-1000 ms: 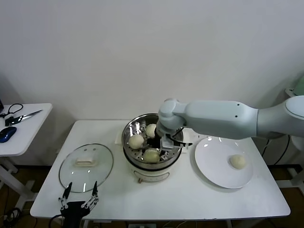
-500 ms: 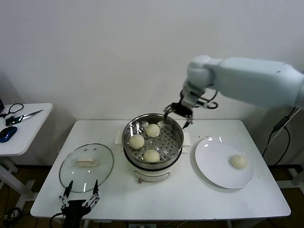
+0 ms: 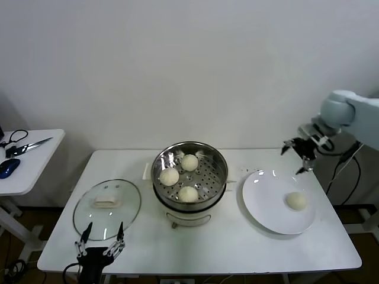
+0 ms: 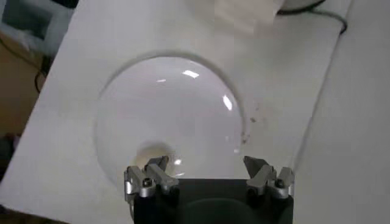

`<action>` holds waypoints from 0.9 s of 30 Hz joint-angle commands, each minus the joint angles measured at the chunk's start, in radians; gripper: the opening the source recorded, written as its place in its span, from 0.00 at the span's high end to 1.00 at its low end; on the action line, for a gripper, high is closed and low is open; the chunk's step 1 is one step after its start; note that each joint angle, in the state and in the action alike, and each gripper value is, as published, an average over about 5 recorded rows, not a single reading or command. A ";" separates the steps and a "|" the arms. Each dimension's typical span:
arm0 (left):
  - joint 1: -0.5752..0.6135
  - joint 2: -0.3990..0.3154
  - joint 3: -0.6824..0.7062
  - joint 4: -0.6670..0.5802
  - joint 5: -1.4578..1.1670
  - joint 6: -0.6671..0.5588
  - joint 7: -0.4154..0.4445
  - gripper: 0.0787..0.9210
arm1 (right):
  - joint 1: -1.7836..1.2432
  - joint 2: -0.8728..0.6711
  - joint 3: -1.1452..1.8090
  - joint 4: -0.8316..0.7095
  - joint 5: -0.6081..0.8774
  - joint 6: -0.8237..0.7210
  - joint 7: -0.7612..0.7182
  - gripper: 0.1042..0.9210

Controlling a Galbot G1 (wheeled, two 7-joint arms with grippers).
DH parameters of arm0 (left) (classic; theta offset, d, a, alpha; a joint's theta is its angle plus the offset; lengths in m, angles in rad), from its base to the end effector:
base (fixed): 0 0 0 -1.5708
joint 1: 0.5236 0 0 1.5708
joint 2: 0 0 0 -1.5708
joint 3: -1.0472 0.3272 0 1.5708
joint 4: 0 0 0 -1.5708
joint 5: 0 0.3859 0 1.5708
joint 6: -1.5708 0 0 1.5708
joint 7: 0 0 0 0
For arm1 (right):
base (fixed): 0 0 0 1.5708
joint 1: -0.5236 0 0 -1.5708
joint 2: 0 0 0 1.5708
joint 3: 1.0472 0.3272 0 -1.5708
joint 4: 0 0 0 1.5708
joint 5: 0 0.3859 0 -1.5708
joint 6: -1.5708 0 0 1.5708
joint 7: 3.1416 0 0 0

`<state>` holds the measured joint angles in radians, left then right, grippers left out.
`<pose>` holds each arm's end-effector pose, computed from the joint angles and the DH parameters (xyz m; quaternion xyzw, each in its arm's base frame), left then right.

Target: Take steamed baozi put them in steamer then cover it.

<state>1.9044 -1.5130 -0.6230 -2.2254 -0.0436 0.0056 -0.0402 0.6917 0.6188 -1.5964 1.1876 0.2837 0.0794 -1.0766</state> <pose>0.1311 0.0357 -0.2894 0.0386 -0.9935 -0.0354 0.1012 0.5461 -0.2070 -0.0968 0.5312 -0.4939 0.5714 0.3839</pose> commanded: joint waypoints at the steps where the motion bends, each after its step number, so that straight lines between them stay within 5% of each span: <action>1: 0.000 -0.001 0.001 0.000 -0.001 -0.001 0.004 0.12 | -0.437 -0.098 0.322 -0.128 -0.143 -0.129 0.018 0.12; 23: 0.022 -0.007 0.013 0.001 0.019 -0.020 0.001 0.12 | -0.590 0.063 0.503 -0.305 -0.178 -0.154 0.059 0.12; 27: 0.020 -0.007 0.013 0.001 0.023 -0.018 0.000 0.12 | -0.569 0.057 0.488 -0.289 -0.169 -0.153 0.052 0.19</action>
<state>1.9237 -1.5202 -0.6109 -2.2254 -0.0235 -0.0125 -0.0412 0.1717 0.6613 -1.1621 0.9262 0.1255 -0.0604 -1.0287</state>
